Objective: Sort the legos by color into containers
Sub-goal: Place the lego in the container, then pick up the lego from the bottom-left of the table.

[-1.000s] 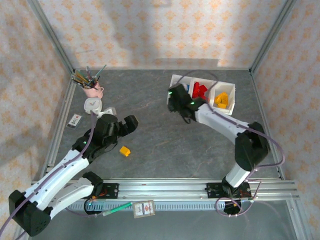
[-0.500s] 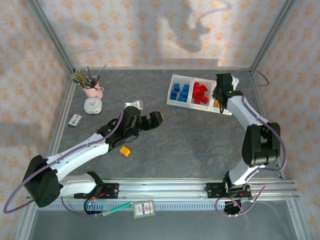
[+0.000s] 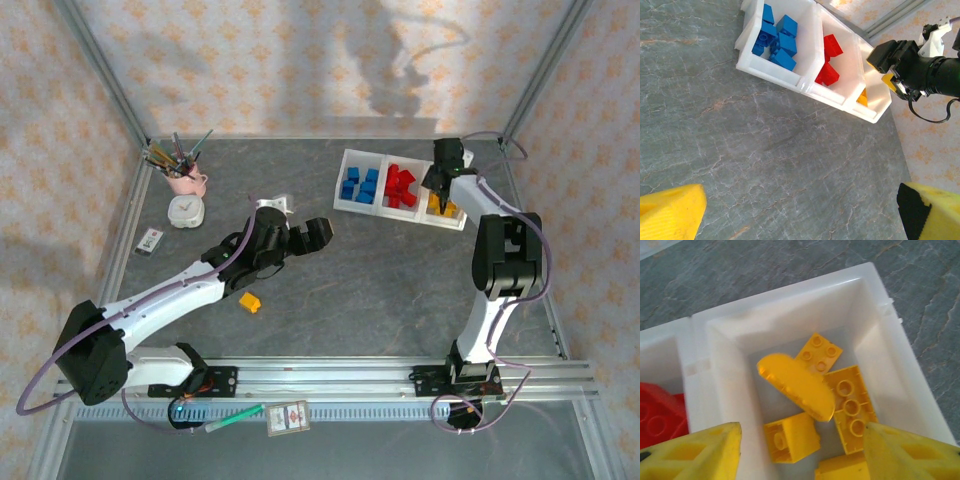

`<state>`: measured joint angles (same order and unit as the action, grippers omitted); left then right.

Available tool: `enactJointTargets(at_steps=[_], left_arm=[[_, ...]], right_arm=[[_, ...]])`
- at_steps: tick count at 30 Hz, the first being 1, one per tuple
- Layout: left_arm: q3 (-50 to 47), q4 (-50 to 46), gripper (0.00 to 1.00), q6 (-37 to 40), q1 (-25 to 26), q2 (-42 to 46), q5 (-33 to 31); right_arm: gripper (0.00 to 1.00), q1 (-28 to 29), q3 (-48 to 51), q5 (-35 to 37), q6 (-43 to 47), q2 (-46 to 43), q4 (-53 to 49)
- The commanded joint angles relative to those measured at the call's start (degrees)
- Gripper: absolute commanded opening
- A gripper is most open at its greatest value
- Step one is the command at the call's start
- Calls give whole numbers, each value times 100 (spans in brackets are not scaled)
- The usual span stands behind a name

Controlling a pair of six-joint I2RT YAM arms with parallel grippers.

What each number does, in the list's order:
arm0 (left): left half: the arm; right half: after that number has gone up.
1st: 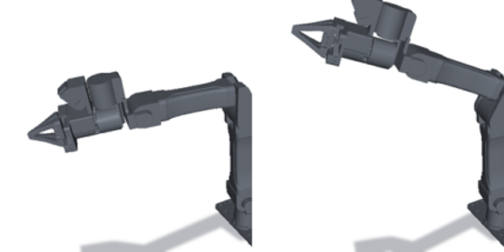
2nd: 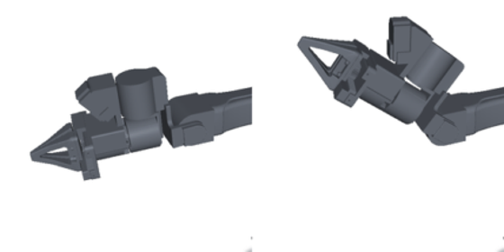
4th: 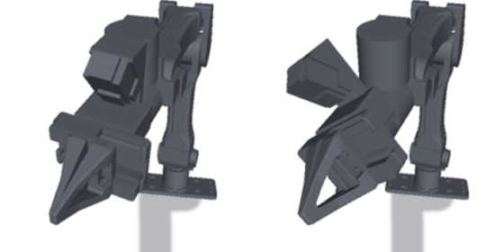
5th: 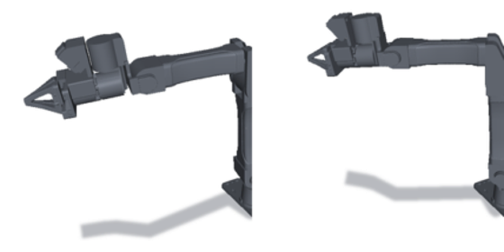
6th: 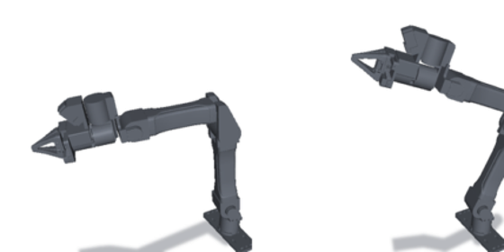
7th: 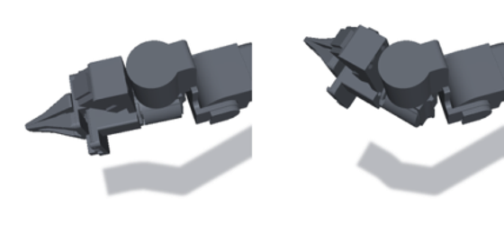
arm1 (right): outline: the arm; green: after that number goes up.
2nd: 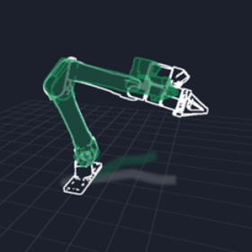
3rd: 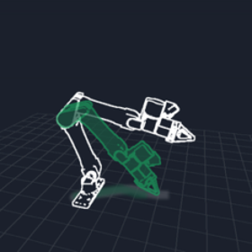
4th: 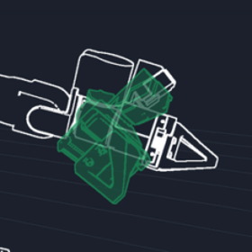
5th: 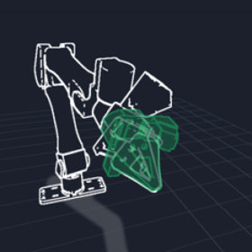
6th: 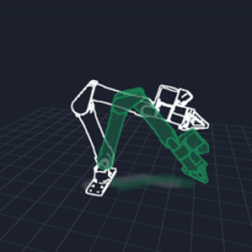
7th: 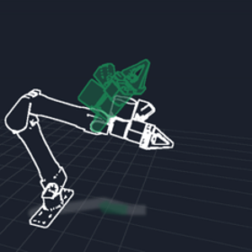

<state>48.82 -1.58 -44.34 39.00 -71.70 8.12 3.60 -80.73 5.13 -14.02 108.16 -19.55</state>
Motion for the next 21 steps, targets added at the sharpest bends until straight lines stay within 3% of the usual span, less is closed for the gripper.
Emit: enactJointTargets(at_steps=[1,10,21], left_arm=[[201,-85,99,196,31,248,-284],[-215,-1039,99,47,-66,1379,-951],[-525,-3129,99,-576,-528,2995,-1524]], right_arm=[[68,480,126,-120,-3,-637,-108],[77,2279,906,-387,-411,-1496,-274],[82,5100,767,-528,-938,-800,-120]])
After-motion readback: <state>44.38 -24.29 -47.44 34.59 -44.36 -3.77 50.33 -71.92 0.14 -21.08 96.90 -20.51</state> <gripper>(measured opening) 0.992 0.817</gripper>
